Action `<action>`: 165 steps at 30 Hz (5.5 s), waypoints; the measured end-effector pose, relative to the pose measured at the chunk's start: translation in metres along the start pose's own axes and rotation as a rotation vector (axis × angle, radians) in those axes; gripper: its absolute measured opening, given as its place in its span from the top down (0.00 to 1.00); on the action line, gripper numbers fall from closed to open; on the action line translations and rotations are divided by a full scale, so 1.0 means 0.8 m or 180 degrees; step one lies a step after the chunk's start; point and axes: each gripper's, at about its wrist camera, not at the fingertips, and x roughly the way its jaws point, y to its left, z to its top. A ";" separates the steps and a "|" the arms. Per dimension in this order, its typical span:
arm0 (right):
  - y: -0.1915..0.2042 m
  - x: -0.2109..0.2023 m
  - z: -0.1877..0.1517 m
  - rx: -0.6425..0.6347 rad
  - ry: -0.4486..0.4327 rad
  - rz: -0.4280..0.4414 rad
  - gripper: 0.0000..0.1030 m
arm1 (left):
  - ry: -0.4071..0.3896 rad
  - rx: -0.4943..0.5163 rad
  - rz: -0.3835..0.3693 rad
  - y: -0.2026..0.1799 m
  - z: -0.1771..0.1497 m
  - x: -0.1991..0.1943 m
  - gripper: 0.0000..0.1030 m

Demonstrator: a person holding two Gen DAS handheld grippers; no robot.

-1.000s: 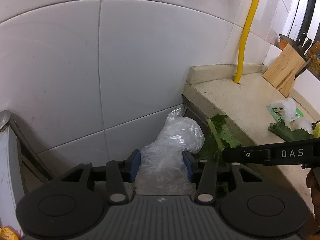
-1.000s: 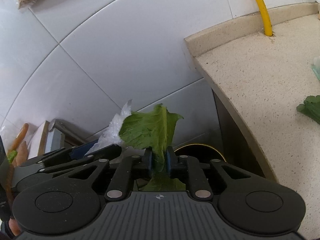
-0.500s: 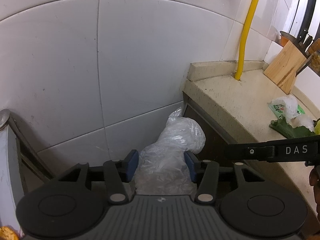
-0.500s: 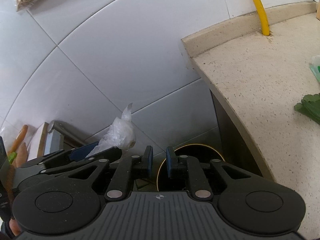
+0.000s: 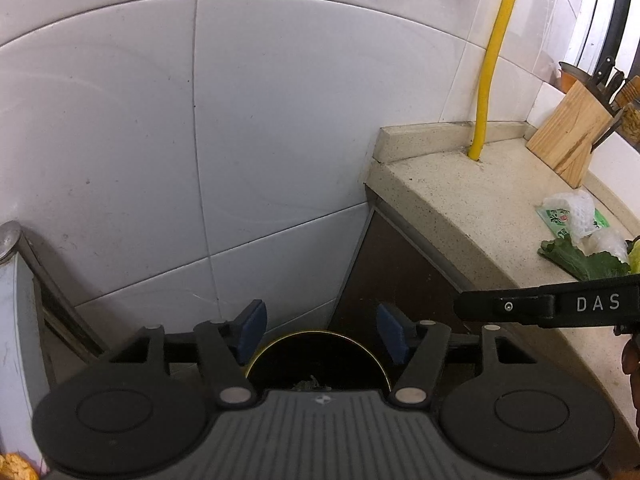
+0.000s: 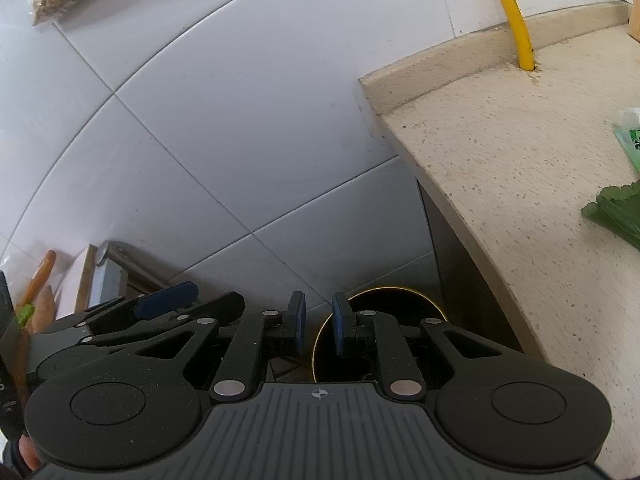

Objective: Collect trash
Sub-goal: 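Move both tools back up to the vegetable pile on the counter, then grasp the white foam mesh net with the left tool while the right tool grasps the red iced tea carton, then lift the mesh net and iced tea carton off the pile with both tools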

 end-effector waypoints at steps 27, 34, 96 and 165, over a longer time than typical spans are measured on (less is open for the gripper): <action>-0.012 -0.048 -0.031 0.0135 -0.0191 -0.0180 0.71 | -0.0030 -0.0039 -0.0061 0.005 0.002 -0.002 0.45; -0.033 -0.078 -0.038 0.0127 -0.0318 -0.0260 0.71 | -0.0063 0.0054 0.0063 0.000 -0.002 -0.003 0.45; -0.245 -0.222 -0.066 0.0455 -0.0702 -0.1728 0.24 | -0.0079 0.1692 -0.1200 -0.342 0.099 0.108 0.45; -0.209 -0.211 -0.090 0.0442 -0.0723 -0.1344 0.32 | 0.0369 0.1879 -0.1094 -0.336 0.011 0.085 0.79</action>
